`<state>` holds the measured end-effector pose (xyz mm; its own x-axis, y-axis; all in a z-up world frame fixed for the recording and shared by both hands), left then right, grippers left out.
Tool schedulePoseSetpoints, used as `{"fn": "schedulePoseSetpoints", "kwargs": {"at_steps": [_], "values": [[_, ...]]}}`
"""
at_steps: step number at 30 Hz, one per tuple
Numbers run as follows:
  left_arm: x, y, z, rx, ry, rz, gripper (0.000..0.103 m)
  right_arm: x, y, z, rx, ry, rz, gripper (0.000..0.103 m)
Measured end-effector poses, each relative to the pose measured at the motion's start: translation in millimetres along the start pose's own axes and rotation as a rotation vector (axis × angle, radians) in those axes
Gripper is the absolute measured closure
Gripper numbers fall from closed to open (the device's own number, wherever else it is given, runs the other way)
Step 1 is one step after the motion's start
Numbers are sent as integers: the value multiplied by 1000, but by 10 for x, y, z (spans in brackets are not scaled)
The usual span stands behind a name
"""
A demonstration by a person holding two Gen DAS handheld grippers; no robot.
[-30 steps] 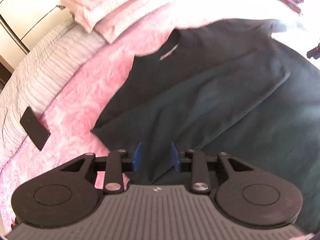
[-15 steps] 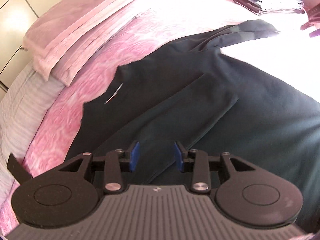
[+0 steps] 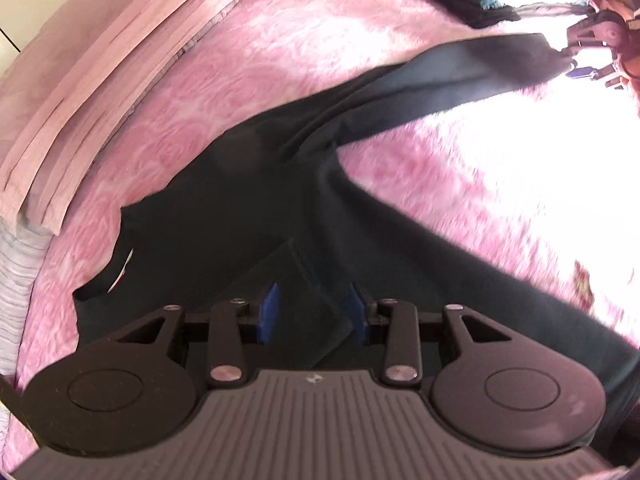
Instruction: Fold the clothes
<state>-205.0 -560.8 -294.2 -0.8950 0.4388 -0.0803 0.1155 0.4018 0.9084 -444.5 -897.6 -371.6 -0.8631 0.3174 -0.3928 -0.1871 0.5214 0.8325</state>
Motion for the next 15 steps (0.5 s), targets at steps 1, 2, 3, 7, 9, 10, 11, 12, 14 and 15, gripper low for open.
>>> {"fn": "schedulePoseSetpoints", "kwargs": {"at_steps": [1,2,3,7,9,10,11,12,14,15], "values": [[-7,21,-5,5,4,-2,69,-54,39,-19,3,28,10,95],[-14,45,-6,11,9,-4,69,-156,97,-26,16,70,18,95],[-22,69,-8,17,13,-6,69,-314,170,-30,31,136,21,95],[-213,230,160,40,67,-36,69,-1217,475,67,94,414,-58,95],[-344,352,316,50,100,-53,69,-1829,706,222,153,538,-149,95],[-418,426,407,55,113,-65,69,-2140,842,316,186,593,-200,95],[-498,512,514,61,127,-78,69,-2453,1024,454,227,644,-257,95],[-590,605,642,67,146,-92,68,-2740,1247,658,265,699,-323,95],[-765,773,911,65,188,-120,68,-3245,1703,1194,343,828,-449,95],[-863,859,1069,59,212,-134,68,-3462,1932,1523,380,900,-511,95]]}}
Point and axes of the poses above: each gripper's, at about its wrist camera, not at the fingertips, and y roughly against the way its jaws point, x to its right, z to its underside, the point moved 3 cm from there along -y, roughly the way its jaws point, and after that the axes turned 13 degrees about z, right-handed, at the moved point
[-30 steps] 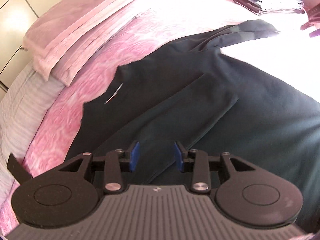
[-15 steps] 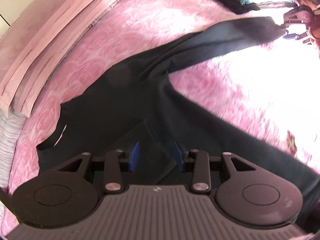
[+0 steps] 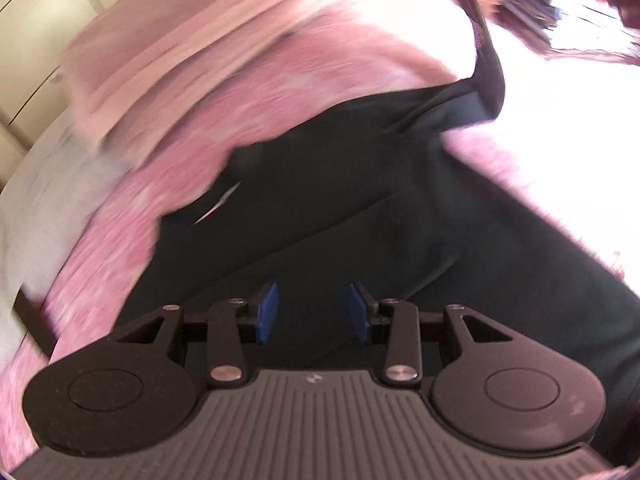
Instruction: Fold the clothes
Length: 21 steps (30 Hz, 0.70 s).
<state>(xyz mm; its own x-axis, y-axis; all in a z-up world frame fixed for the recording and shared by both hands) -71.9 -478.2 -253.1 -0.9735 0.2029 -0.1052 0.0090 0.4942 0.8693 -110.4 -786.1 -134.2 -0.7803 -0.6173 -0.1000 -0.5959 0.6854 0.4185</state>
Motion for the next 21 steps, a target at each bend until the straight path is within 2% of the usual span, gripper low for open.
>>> {"fn": "schedulePoseSetpoints", "kwargs": {"at_steps": [2,5,6,8,10,12,14,18,21], "values": [[-259,152,272,-16,45,-30,68,-852,184,155,25,107,-164,95],[-639,353,716,-51,115,-79,67,-1969,372,850,-33,352,-334,93],[-759,414,859,-63,140,-95,67,-2205,393,1117,-94,414,-366,74],[-929,440,1088,-80,188,-112,67,-2547,451,1569,-200,486,-422,51],[-1085,453,1299,-94,230,-122,67,-2670,540,1825,-270,509,-444,51],[-1181,394,1404,-103,256,-115,67,-2654,580,1953,-332,507,-430,51],[-1187,295,1403,-101,240,-105,67,-2518,523,2002,-385,510,-388,51],[-1062,-45,1222,-88,100,-59,67,-1972,315,1985,-472,509,-243,51],[-883,-333,1059,-83,-63,-10,67,-1477,144,1925,-520,480,-120,51]]}}
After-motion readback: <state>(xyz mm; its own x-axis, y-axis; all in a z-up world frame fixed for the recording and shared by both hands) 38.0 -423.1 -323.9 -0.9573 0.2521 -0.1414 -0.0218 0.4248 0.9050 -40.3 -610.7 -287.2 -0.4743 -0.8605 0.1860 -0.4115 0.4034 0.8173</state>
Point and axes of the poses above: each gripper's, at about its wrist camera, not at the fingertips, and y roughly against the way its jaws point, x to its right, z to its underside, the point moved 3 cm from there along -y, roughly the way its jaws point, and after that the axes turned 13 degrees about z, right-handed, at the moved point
